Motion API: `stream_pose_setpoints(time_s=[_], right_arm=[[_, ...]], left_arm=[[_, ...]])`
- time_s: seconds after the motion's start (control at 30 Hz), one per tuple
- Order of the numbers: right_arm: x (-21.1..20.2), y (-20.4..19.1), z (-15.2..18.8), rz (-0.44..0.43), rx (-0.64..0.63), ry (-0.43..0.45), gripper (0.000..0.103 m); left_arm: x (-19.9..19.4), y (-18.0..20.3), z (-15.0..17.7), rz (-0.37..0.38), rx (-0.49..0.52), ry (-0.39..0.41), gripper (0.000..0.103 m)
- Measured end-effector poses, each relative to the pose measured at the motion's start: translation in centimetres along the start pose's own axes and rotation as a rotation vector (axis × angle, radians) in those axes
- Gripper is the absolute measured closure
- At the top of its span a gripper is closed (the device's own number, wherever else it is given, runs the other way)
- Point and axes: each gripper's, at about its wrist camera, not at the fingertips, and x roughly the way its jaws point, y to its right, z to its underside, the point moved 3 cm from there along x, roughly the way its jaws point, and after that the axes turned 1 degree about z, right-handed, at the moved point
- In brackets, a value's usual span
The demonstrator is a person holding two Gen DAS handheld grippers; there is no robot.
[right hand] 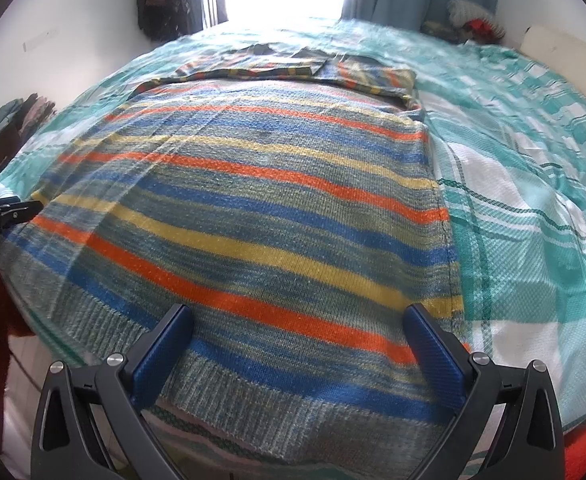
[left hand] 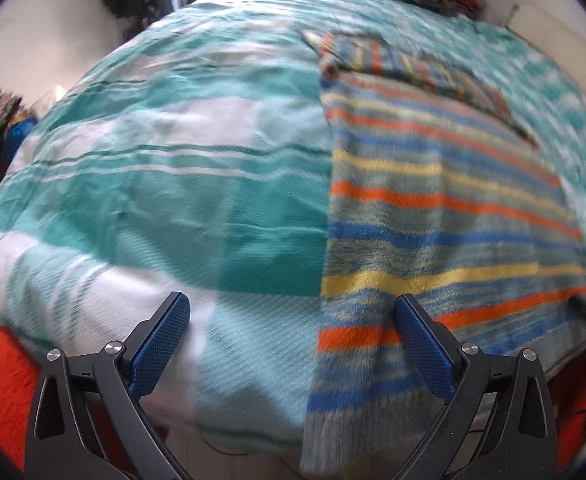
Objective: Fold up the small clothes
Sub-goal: 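Grasp the sweater hem with both grippers and fold it up toward the collar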
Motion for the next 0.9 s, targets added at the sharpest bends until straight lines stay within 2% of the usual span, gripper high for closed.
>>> stream_pose_setpoints(time_s=[0.03, 0.1, 0.17, 0.23, 0.3, 0.37, 0.4, 0.43, 0.47, 0.5, 0.53, 0.57, 0.6, 0.63, 0.67, 0.7, 0.8, 0.9], right_arm=[[-1.3, 1.2, -0.8, -0.008, 0.049, 0.029, 0.011], [-5.4, 4.9, -2.5, -0.070, 0.201, 0.137, 0.010], [-7.8, 8.4, -3.7, -0.146, 0.304, 0.162, 0.009], [-7.9, 11.0, -3.9, -0.216, 0.354, 0.070, 0.009], [-6.3, 12.1, -2.3, -0.290, 0.417, -0.070, 0.010], [-4.4, 11.6, 0.0, -0.374, 0.450, -0.206, 0.020], [-3.8, 11.2, 0.9, -0.385, 0.446, -0.245, 0.023], [-3.0, 10.7, 1.9, -0.371, 0.428, -0.283, 0.029], [-2.4, 10.2, 2.6, -0.343, 0.405, -0.301, 0.029], [-1.9, 9.9, 3.0, -0.330, 0.391, -0.311, 0.030], [-1.3, 9.6, 3.3, -0.332, 0.383, -0.325, 0.034], [-0.8, 9.1, 3.4, -0.339, 0.372, -0.344, 0.044], [-0.4, 8.7, 3.5, -0.341, 0.348, -0.369, 0.051], [-0.3, 8.4, 3.4, -0.330, 0.331, -0.376, 0.069], [-0.4, 8.3, 3.2, -0.321, 0.324, -0.370, 0.087], [-0.5, 8.4, 2.9, -0.328, 0.327, -0.361, 0.096], [-1.3, 8.5, 1.9, -0.340, 0.335, -0.311, 0.096], [-2.9, 8.4, -0.4, -0.381, 0.368, -0.204, 0.096]], left_arm=[[-0.8, -0.5, 0.1, 0.028, -0.028, 0.014, 0.001], [-2.1, -1.7, 0.4, 0.100, -0.088, 0.025, 0.001], [-1.7, -2.3, 1.1, 0.163, -0.116, -0.031, 0.001], [-0.7, -1.9, 1.8, 0.199, -0.111, -0.096, 0.002], [-0.5, -1.0, 2.0, 0.204, -0.074, -0.109, 0.002], [-0.6, 0.5, 2.1, 0.228, -0.009, -0.118, 0.006], [-0.6, 1.1, 2.2, 0.234, 0.017, -0.126, 0.011], [-0.4, 1.8, 2.4, 0.233, 0.048, -0.139, 0.025], [-0.3, 2.4, 2.7, 0.214, 0.085, -0.155, 0.033], [-0.2, 2.9, 2.9, 0.181, 0.121, -0.157, 0.036], [-0.3, 3.3, 3.1, 0.157, 0.153, -0.158, 0.050], [-0.4, 3.5, 3.1, 0.149, 0.171, -0.163, 0.072], [-0.6, 3.7, 3.1, 0.144, 0.181, -0.170, 0.082], [-0.8, 3.7, 3.1, 0.150, 0.179, -0.175, 0.096], [-1.1, 3.5, 3.0, 0.160, 0.164, -0.179, 0.098], [-1.4, 3.2, 2.9, 0.174, 0.141, -0.181, 0.098], [-2.5, 2.0, 2.0, 0.234, 0.063, -0.170, 0.099], [-3.6, 1.2, -0.6, 0.312, -0.006, -0.108, 0.099]])
